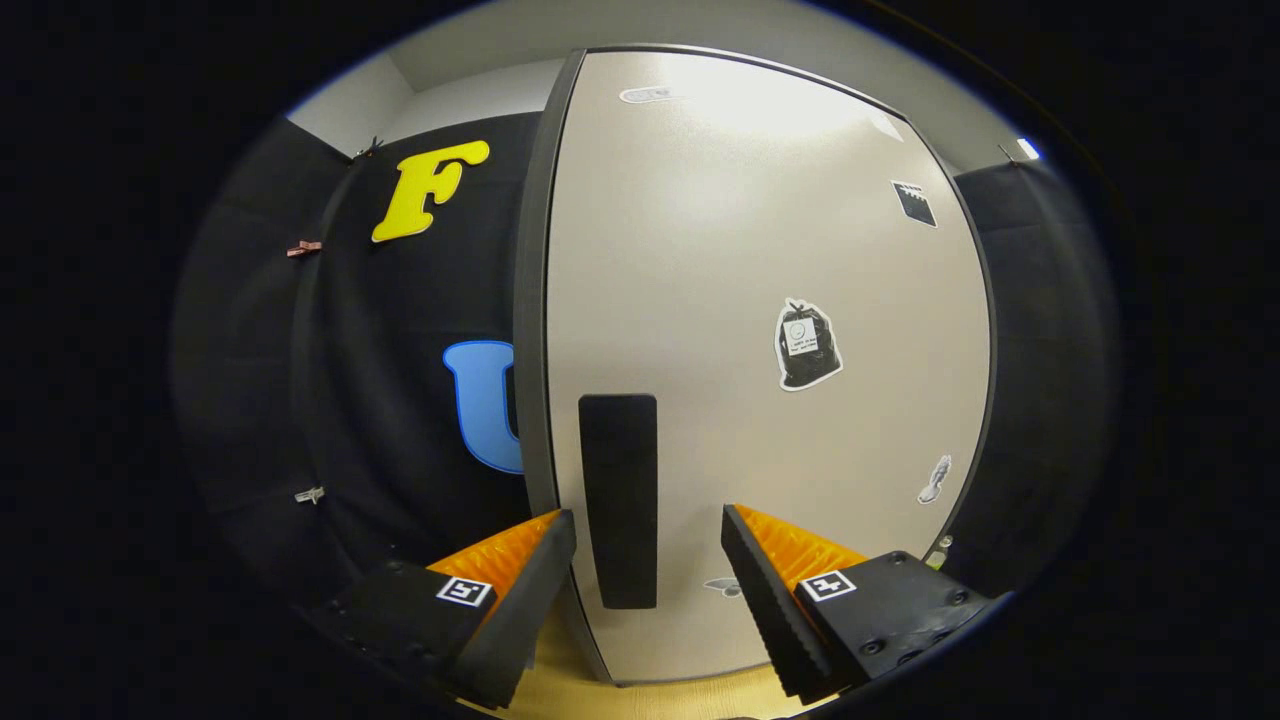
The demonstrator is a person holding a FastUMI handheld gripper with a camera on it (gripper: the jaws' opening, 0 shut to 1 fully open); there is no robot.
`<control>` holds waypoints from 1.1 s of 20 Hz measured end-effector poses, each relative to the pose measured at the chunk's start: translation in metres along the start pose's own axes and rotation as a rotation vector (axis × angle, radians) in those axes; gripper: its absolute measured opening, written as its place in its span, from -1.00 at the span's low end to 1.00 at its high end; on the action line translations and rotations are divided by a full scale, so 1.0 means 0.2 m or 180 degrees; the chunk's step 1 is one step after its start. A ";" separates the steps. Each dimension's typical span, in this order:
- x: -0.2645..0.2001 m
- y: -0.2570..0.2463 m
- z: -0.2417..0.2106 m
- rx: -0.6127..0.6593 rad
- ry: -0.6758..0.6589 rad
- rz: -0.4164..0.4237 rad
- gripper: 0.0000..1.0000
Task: Open the shoe cabinet door, grab the shoes and put them into the shoe cabinet, then close the shoe cabinet door.
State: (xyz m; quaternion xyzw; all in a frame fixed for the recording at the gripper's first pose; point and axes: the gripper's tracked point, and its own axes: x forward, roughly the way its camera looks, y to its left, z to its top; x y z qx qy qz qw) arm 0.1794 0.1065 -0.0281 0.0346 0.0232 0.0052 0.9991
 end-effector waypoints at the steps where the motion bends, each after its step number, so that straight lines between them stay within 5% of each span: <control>1: 0.01 0.00 0.00 -0.0001 -0.0005 0.0003 0.91; 9: 0.06 0.01 -0.02 -0.0026 -0.0003 -0.0016 0.58; 11: 0.06 0.01 -0.02 -0.0014 -0.0003 -0.0017 0.16; 14: 0.05 0.04 -0.02 -0.0022 0.0000 0.0066 0.14; 16: 0.06 0.05 -0.03 -0.0052 -0.0009 0.0057 -0.30; 22: 0.05 0.05 -0.03 -0.0083 -0.0012 0.0135 -0.39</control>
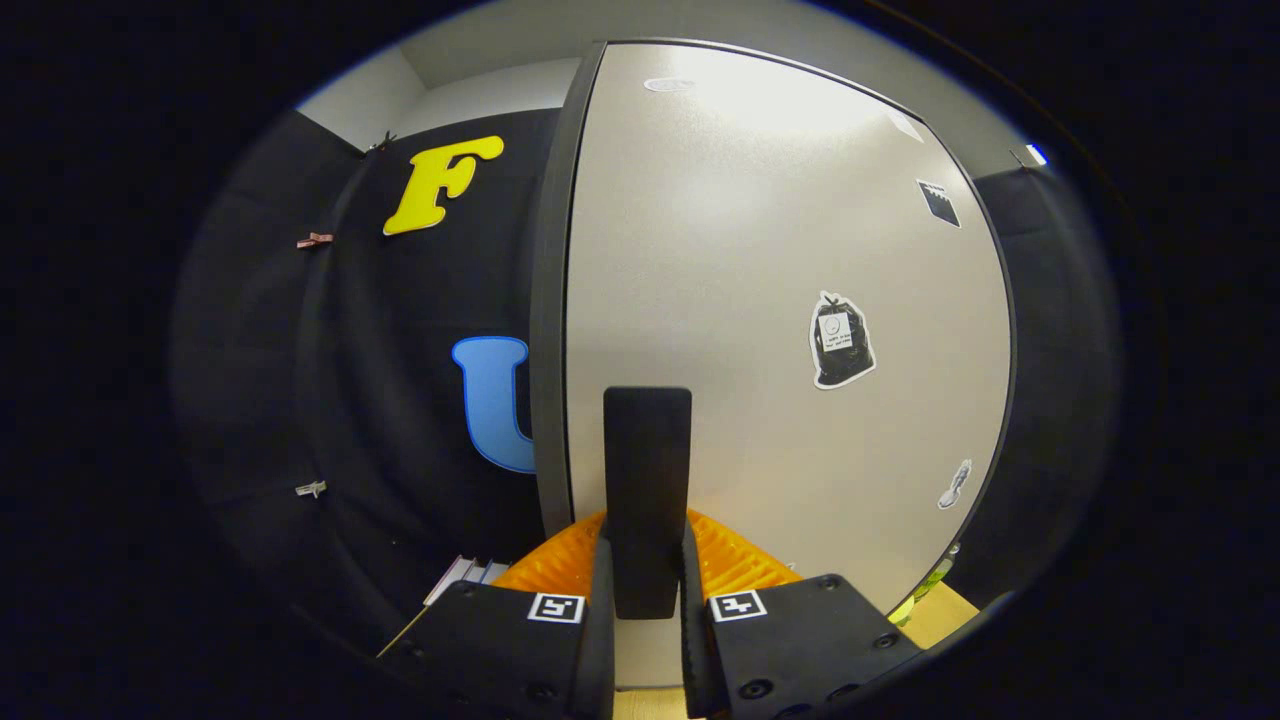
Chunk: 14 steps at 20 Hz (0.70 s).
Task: Open the shoe cabinet door, grab the shoes and put them into the shoe cabinet, then close the shoe cabinet door.
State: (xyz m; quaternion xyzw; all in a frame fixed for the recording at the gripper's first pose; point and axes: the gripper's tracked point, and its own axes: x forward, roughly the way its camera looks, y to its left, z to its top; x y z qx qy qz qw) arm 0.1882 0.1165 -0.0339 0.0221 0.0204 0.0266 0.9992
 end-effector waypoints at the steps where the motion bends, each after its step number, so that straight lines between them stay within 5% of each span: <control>1: -0.01 0.00 0.00 0.0005 0.0002 0.0017 -0.39; 14: -0.34 -0.06 0.00 0.0075 -0.0026 0.0255 -0.39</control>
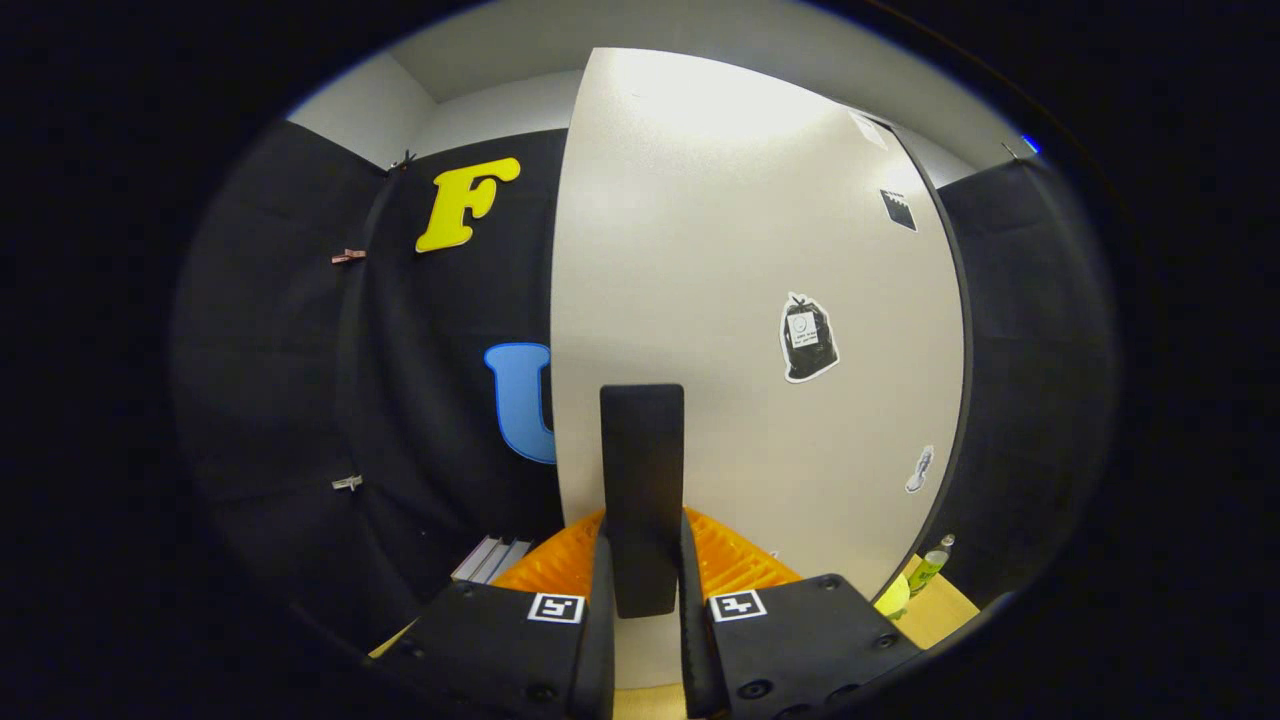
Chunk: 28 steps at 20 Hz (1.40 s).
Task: Open the shoe cabinet door, grab the shoes and put them into the shoe cabinet, then close the shoe cabinet door.
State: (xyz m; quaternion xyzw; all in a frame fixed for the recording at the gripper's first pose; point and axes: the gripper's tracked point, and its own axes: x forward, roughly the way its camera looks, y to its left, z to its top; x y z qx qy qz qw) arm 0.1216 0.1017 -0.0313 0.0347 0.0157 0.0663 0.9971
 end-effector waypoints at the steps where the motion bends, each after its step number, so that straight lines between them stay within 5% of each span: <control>1: -0.04 -0.01 -0.01 0.0003 0.0011 0.0017 -0.39; 16: -0.50 -0.31 0.01 -0.0111 0.0090 0.0380 -0.39; 28: -0.73 -0.64 0.01 -0.0077 0.0094 0.0383 -0.40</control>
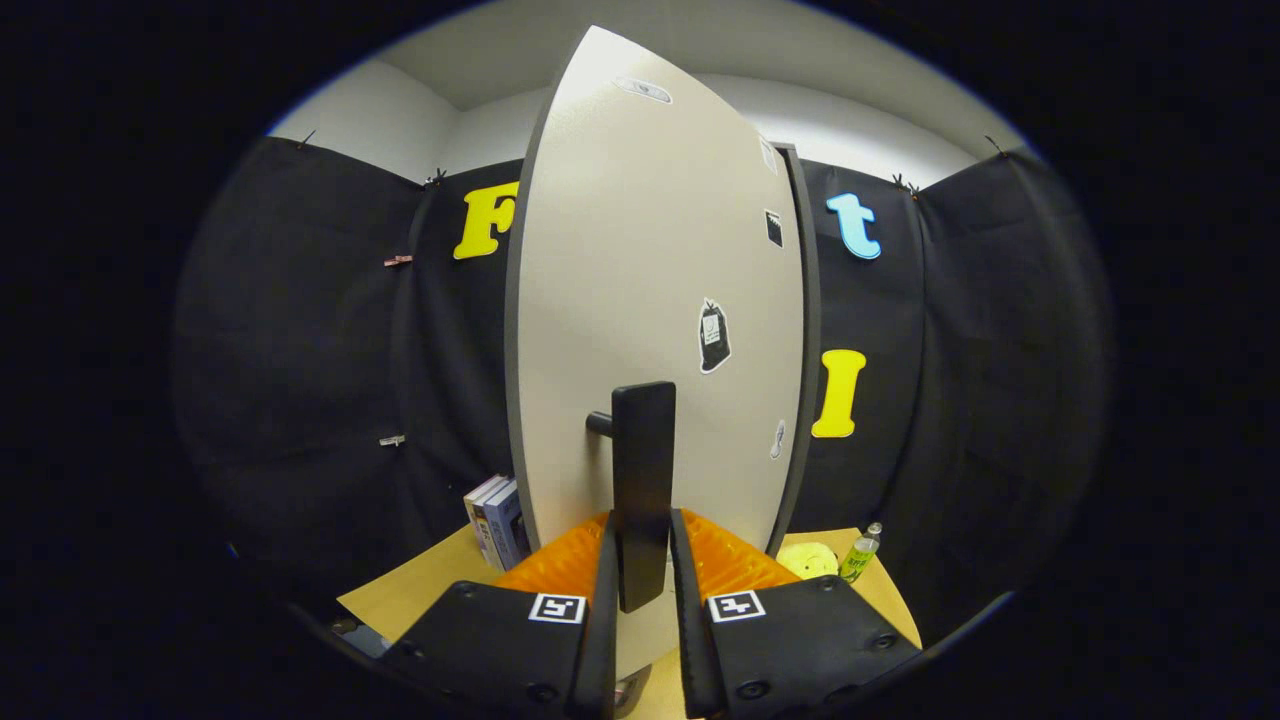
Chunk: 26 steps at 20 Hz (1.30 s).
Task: Open the shoe cabinet door, grab the shoes and put them into the shoe cabinet, then close the shoe cabinet door.
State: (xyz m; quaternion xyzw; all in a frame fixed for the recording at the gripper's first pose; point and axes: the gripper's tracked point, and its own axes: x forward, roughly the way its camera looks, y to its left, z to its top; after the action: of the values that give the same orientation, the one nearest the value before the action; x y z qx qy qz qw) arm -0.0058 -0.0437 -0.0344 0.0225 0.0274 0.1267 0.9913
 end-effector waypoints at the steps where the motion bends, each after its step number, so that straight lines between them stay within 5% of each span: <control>1: -0.02 -0.02 0.00 0.0014 0.0002 -0.0006 -0.41; 17: -0.40 -0.34 0.07 -0.0039 -0.0203 -0.0481 -0.42; 26: -0.42 -0.18 -0.17 -0.0041 0.0149 -0.0265 -0.41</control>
State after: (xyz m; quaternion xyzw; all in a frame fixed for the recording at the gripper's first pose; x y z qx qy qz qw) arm -0.0797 -0.0993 -0.0667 0.0119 0.0507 0.0860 0.9949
